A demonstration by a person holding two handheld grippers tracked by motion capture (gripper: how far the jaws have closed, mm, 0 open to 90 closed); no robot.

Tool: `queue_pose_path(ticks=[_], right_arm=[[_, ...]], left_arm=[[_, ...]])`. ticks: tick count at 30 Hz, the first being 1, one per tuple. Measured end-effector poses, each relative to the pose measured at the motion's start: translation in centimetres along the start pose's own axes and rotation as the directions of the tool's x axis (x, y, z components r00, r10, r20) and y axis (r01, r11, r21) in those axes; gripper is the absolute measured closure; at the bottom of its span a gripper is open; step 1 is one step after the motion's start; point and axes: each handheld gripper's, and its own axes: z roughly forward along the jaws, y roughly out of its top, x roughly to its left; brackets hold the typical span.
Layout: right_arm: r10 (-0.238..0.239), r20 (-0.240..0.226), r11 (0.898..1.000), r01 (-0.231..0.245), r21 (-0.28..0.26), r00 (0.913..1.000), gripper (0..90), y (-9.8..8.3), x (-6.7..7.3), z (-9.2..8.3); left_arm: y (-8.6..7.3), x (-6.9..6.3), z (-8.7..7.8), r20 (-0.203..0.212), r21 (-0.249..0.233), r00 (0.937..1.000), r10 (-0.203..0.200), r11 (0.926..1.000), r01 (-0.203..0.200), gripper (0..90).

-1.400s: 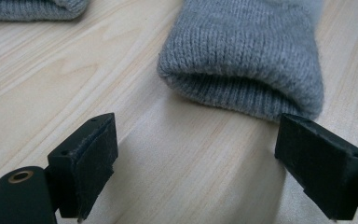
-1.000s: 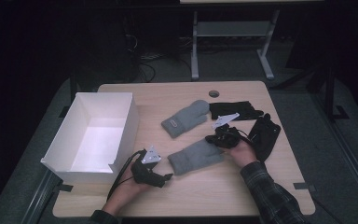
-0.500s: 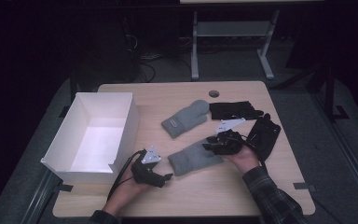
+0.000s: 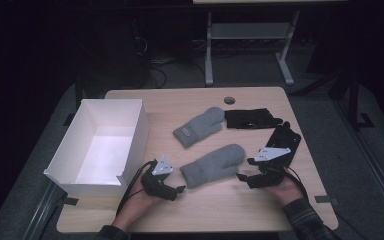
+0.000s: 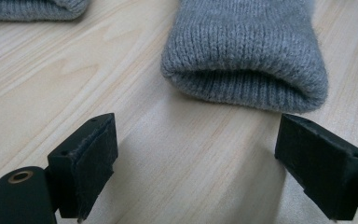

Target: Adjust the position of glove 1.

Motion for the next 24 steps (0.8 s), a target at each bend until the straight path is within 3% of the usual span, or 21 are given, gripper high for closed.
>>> queue_pose_path(ticks=[2, 4, 10, 17, 24], right_arm=[[-0.020, 0.033, 0.999, 0.019, 0.030, 0.9993, 23.0, -0.9, 0.2, 0.1], [-0.015, 0.031, 0.999, 0.014, 0.030, 0.9994, 22.5, -1.2, 0.2, 0.1], [-0.014, 0.033, 0.999, 0.012, 0.043, 0.9994, 21.2, -1.5, 0.4, 0.6], [-0.011, 0.021, 0.998, 0.010, 0.060, 0.9997, 17.5, -1.8, 0.6, 1.1], [-0.016, 0.014, 0.999, 0.016, 0.040, 0.9998, 14.3, -2.0, 0.7, 1.3]], left_arm=[[0.1, 0.0, 0.0, -0.004, 0.008, 1.0000, 0.004, 1.0000, -0.004, 12.4], [0.2, 0.0, -0.2, -0.005, 0.022, 1.0000, 0.001, 0.9997, -0.001, 12.5], [1.0, -0.3, -1.4, -0.040, -0.011, 0.9992, -0.005, 0.9999, 0.005, 12.5], [1.9, -0.4, -2.4, -0.036, -0.033, 0.9991, -0.022, 0.9992, 0.021, 12.9], [4.2, 0.3, -1.8, 0.016, -0.003, 0.9977, -0.065, 0.9979, 0.065, 13.0]])
